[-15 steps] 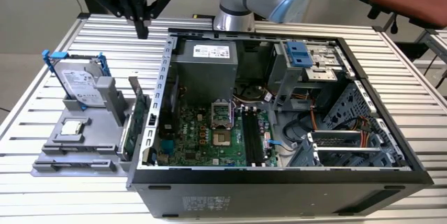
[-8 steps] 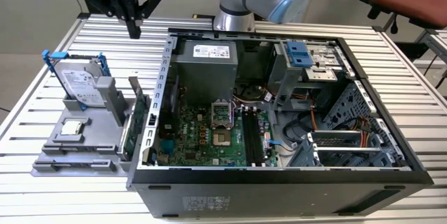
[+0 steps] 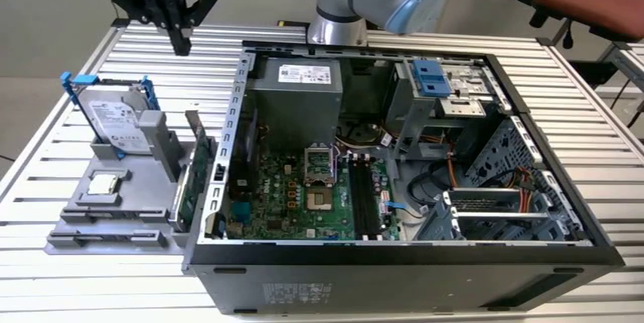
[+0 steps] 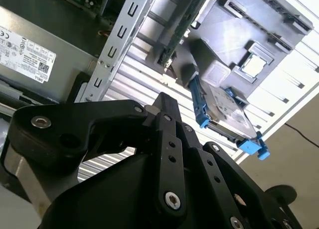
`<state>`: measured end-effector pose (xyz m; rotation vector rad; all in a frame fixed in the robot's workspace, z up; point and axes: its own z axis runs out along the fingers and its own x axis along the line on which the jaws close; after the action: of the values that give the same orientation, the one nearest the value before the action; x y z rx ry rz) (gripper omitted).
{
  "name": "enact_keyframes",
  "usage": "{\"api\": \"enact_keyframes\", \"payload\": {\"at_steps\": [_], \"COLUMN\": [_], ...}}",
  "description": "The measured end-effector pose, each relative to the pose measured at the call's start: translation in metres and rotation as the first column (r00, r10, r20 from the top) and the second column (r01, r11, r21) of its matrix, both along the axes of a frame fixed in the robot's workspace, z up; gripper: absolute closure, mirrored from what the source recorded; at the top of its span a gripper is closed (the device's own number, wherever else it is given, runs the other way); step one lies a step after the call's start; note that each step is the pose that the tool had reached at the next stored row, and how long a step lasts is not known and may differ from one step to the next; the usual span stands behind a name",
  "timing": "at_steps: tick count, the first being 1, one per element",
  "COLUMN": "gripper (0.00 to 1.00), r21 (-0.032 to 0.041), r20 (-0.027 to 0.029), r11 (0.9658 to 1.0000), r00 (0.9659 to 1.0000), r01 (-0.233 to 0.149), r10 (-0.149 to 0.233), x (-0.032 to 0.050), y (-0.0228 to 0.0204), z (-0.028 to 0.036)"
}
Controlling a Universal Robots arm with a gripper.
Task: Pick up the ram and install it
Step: 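Reach for the ram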
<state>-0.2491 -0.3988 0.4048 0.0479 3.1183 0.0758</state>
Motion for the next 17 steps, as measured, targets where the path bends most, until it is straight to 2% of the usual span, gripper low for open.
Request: {"api": "enact_keyframes", "payload": {"at_steps": [17], "gripper": [1.0], "r21": [0.0], "r20": [0.0], "r11": [1.0], "r00": [1.0], "r01": [0.006], "r10": [-0.006], "x": [-0.031], "y": [0.0], "z": [-0.0004]}}
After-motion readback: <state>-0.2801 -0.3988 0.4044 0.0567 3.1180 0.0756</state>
